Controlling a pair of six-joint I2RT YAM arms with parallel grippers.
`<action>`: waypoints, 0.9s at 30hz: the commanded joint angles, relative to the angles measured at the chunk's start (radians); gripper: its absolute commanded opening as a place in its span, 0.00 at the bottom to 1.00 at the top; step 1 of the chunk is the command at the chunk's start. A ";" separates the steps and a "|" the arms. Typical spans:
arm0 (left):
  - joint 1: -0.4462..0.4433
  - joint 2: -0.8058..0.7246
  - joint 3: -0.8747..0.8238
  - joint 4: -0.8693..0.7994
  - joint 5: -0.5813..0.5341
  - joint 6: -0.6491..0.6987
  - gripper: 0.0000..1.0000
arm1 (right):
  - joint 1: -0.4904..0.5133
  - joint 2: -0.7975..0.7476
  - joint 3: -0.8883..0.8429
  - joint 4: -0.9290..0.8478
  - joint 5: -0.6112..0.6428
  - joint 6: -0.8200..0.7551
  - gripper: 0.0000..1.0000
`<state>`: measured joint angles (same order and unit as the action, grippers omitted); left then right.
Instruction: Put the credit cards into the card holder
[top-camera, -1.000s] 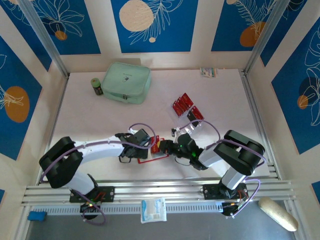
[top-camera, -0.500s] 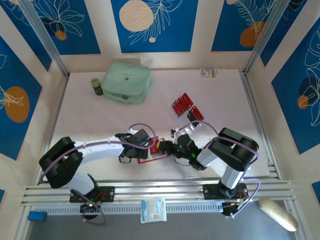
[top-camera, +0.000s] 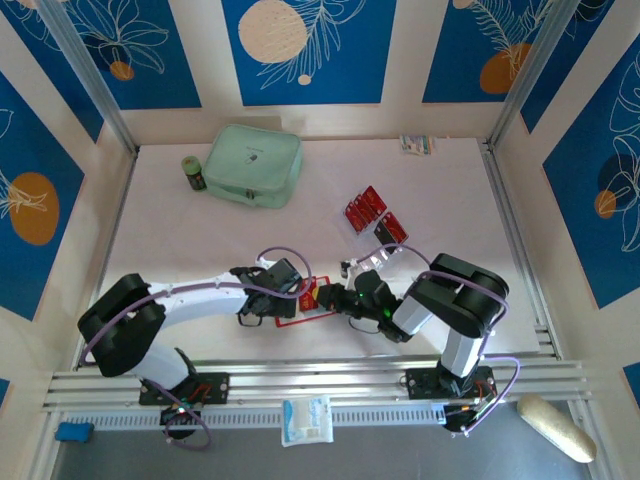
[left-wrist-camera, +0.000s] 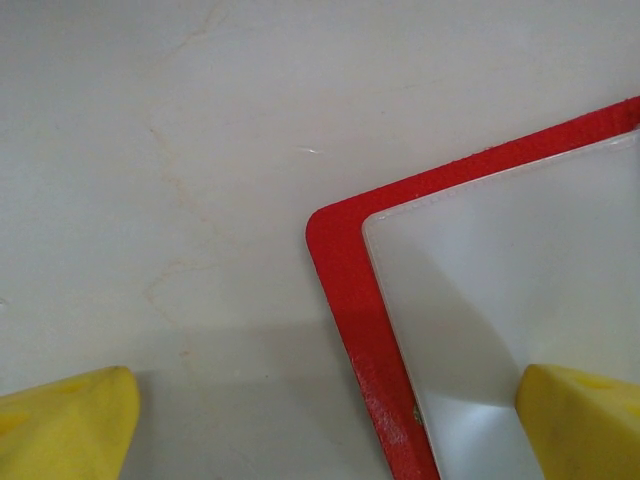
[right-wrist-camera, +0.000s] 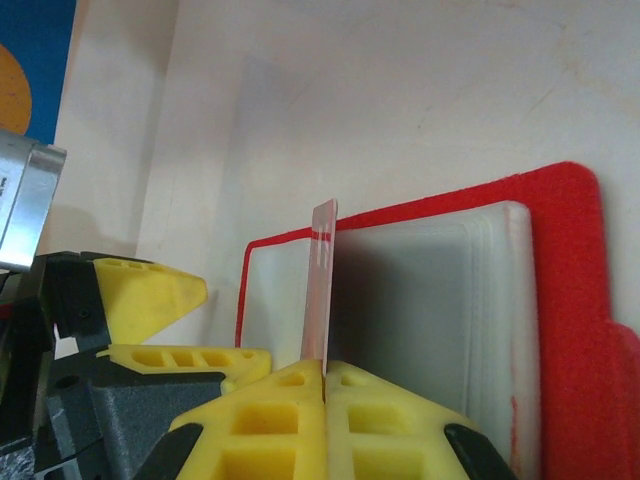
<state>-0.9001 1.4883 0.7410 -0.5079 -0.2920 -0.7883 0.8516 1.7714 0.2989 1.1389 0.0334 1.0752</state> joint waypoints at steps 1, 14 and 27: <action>-0.006 0.013 -0.034 -0.047 -0.015 -0.008 0.97 | 0.014 0.033 -0.011 0.010 -0.036 0.000 0.00; -0.006 0.007 -0.036 -0.044 -0.017 -0.009 0.97 | 0.017 0.008 -0.029 -0.026 -0.049 0.011 0.00; -0.007 0.015 -0.035 -0.040 -0.016 -0.006 0.97 | 0.018 -0.024 -0.026 -0.126 -0.049 0.025 0.00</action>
<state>-0.9001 1.4876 0.7391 -0.5041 -0.2920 -0.7883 0.8581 1.7538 0.2886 1.1103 -0.0025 1.0966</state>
